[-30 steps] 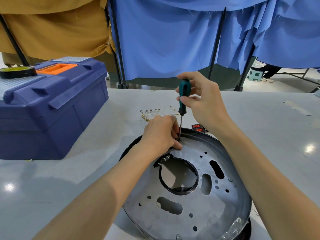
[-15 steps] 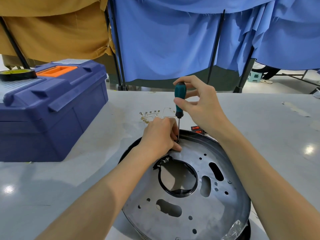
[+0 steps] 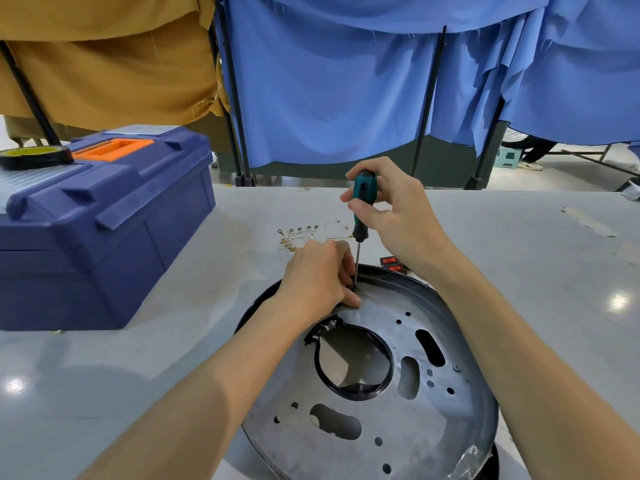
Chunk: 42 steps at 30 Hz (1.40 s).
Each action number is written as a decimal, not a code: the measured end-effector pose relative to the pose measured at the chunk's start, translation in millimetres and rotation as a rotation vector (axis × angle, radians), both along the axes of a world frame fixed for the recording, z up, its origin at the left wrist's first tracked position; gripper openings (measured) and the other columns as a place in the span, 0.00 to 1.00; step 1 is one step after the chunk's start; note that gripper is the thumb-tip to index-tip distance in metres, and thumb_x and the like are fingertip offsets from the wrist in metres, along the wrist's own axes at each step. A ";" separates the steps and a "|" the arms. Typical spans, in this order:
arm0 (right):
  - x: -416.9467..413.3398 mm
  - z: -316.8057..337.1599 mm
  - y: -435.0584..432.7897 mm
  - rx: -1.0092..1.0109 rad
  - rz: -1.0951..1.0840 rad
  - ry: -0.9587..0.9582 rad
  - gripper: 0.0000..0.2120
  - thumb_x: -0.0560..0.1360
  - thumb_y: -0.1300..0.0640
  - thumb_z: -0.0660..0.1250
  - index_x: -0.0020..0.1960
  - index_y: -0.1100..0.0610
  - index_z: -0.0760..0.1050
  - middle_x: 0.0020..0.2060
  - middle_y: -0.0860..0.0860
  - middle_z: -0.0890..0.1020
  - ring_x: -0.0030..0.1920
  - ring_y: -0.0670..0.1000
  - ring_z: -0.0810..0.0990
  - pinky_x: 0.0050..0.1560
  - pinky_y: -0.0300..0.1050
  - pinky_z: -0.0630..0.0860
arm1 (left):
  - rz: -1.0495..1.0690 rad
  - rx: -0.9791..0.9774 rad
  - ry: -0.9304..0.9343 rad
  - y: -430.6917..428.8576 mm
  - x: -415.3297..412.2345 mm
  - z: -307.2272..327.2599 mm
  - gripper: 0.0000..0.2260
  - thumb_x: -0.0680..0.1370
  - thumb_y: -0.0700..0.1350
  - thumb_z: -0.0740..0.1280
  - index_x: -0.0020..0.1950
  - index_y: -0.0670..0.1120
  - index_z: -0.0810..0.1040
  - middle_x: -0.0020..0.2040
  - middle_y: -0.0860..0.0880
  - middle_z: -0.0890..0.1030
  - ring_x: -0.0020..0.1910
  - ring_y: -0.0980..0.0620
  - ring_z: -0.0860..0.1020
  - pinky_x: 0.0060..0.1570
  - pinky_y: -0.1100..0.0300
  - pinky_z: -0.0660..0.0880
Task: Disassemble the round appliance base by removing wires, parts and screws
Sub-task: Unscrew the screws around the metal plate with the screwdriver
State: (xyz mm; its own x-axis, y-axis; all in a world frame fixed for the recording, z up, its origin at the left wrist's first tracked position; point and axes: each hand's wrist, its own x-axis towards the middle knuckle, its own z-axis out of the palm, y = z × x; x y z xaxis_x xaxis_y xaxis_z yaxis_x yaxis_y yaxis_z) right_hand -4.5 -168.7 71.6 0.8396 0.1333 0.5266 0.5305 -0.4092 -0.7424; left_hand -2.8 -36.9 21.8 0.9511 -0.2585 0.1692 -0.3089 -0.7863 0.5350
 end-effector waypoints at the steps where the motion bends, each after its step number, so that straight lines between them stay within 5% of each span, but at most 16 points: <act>1: 0.0 -1.1 1.4 -0.002 0.007 0.007 0.10 0.78 0.60 0.66 0.58 0.54 0.71 0.49 0.54 0.81 0.50 0.51 0.81 0.55 0.51 0.79 | -0.001 0.002 -0.002 -0.3 -0.1 0.2 0.17 0.62 0.44 0.82 0.44 0.47 0.77 0.38 0.52 0.83 0.41 0.53 0.81 0.48 0.52 0.80; 5: 2.0 -4.7 2.6 -0.067 -0.037 -0.017 0.17 0.73 0.53 0.73 0.58 0.51 0.70 0.50 0.51 0.78 0.46 0.49 0.78 0.47 0.39 0.78 | 0.004 0.004 -0.007 -0.2 -0.6 0.1 0.17 0.62 0.44 0.82 0.43 0.48 0.77 0.38 0.53 0.83 0.41 0.53 0.81 0.48 0.52 0.79; 8: 3.0 -2.2 -0.3 -0.076 -0.105 -0.055 0.19 0.74 0.62 0.72 0.62 0.52 0.72 0.52 0.53 0.77 0.44 0.46 0.77 0.42 0.29 0.74 | 0.005 -0.005 -0.002 1.0 -1.3 -0.7 0.17 0.62 0.43 0.82 0.43 0.47 0.78 0.38 0.52 0.83 0.41 0.53 0.81 0.48 0.52 0.79; 11: 1.6 0.4 -3.4 0.044 -0.076 -0.004 0.25 0.73 0.70 0.68 0.67 0.54 0.71 0.51 0.53 0.81 0.46 0.45 0.80 0.49 0.34 0.79 | 0.003 -0.004 0.003 0.6 -1.2 0.0 0.17 0.62 0.43 0.82 0.44 0.47 0.78 0.38 0.52 0.83 0.41 0.53 0.82 0.48 0.52 0.80; 17: -0.9 -3.4 -2.0 -0.008 -0.111 -0.037 0.21 0.72 0.62 0.74 0.63 0.53 0.74 0.47 0.49 0.79 0.42 0.47 0.79 0.43 0.34 0.78 | 0.002 0.008 -0.012 0.3 -1.7 0.0 0.17 0.62 0.43 0.82 0.43 0.48 0.77 0.38 0.53 0.83 0.41 0.54 0.81 0.48 0.52 0.79; 24: -6.6 7.6 -14.5 0.232 -0.029 -0.025 0.22 0.73 0.73 0.67 0.64 0.59 0.73 0.47 0.55 0.83 0.47 0.54 0.83 0.54 0.47 0.80 | -0.008 -0.012 -0.005 1.0 -2.1 0.5 0.17 0.62 0.43 0.82 0.43 0.49 0.77 0.37 0.55 0.82 0.40 0.55 0.81 0.49 0.52 0.80; 29: -10.5 27.2 -44.3 0.531 0.067 -0.068 0.15 0.73 0.73 0.65 0.57 0.60 0.74 0.42 0.56 0.78 0.34 0.52 0.79 0.42 0.50 0.81 | -0.015 -0.016 0.000 1.2 -2.2 1.0 0.18 0.62 0.42 0.82 0.43 0.49 0.76 0.37 0.55 0.82 0.39 0.56 0.81 0.49 0.52 0.79; 33: -6.2 18.3 -56.6 0.173 -0.090 -0.071 0.08 0.70 0.66 0.73 0.46 0.57 0.77 0.36 0.51 0.79 0.32 0.46 0.74 0.33 0.38 0.73 | -0.024 -0.007 0.010 0.7 -2.7 2.9 0.18 0.62 0.43 0.82 0.44 0.48 0.77 0.38 0.54 0.82 0.40 0.55 0.82 0.50 0.52 0.79; 37: 1.6 -5.7 -48.7 -0.407 -0.059 0.186 0.07 0.66 0.59 0.78 0.37 0.58 0.80 0.31 0.52 0.80 0.32 0.46 0.74 0.36 0.41 0.73 | -0.009 0.028 0.020 0.1 -2.6 4.3 0.17 0.62 0.44 0.82 0.46 0.48 0.81 0.41 0.53 0.84 0.42 0.55 0.82 0.51 0.54 0.78; 42: 5.7 -20.2 -33.9 -0.658 0.028 0.329 0.07 0.64 0.60 0.79 0.38 0.54 0.82 0.38 0.53 0.83 0.41 0.51 0.79 0.46 0.46 0.77 | -0.010 0.075 0.028 -0.8 -2.9 4.1 0.18 0.63 0.45 0.81 0.50 0.47 0.82 0.43 0.51 0.84 0.44 0.54 0.82 0.52 0.54 0.79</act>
State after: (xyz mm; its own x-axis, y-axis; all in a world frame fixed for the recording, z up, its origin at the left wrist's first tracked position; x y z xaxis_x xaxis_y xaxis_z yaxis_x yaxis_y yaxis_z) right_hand 1.3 -202.7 51.3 0.9321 0.3586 0.0515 0.3394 -0.8145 -0.4706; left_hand -5.7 -37.7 25.9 0.9525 -0.2789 0.1224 -0.3027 -0.8212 0.4837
